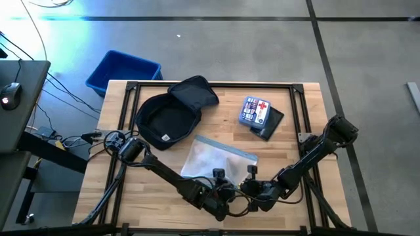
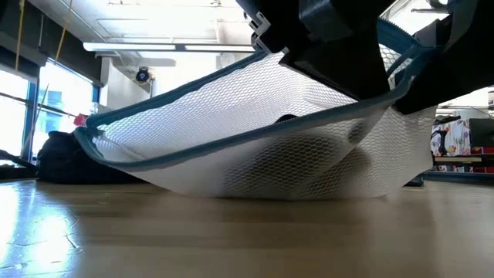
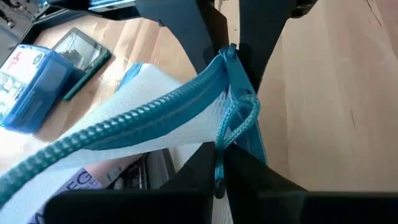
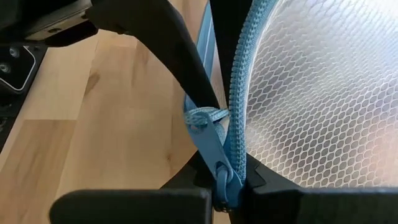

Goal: Unpack backpack
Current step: Close the transparent zip bag

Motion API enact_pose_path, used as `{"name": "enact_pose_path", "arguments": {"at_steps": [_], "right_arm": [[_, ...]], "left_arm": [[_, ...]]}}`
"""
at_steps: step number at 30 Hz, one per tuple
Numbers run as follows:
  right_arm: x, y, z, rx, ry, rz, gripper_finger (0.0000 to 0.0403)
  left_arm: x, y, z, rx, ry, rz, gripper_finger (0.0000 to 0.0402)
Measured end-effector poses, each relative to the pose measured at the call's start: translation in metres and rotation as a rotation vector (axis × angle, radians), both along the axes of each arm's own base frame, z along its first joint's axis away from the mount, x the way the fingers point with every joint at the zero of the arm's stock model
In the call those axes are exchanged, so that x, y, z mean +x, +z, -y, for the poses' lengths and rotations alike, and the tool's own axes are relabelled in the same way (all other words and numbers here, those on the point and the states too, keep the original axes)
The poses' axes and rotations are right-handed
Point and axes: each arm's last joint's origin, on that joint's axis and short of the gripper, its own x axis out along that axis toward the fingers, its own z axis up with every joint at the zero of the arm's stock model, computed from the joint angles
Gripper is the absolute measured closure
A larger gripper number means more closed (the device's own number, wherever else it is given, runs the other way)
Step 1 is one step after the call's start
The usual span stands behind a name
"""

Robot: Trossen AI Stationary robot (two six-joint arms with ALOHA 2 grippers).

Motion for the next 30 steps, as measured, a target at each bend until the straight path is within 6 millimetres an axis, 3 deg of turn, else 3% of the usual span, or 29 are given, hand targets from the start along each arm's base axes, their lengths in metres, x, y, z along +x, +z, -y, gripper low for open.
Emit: {"name": "enact_pose_path", "arguments": {"at_steps": [8, 13, 20, 30], "right_arm": [[-0.002, 0.000, -0.001, -0.039, 0.011, 0.009, 0.0403], [-0.006, 0.000, -0.005, -0.084, 0.018, 0.017, 0.0403], [-0.013, -0.005, -0.002, -0.145, 0.013, -0.040, 0.0403], [-0.032, -0.015, 0.018, -0.224, -0.189, -0.193, 0.0403]], "left_arm": [[-0.019, -0.003, 0.002, 0.008, 0.124, -0.056, 0.0401], [-0.040, -0.005, -0.013, 0.008, 0.286, -0.176, 0.0401], [-0.077, 0.005, -0.015, 0.010, 0.439, -0.346, 0.0401], [-0.138, 0.028, 0.014, -0.047, 0.599, -0.508, 0.0402]]}}
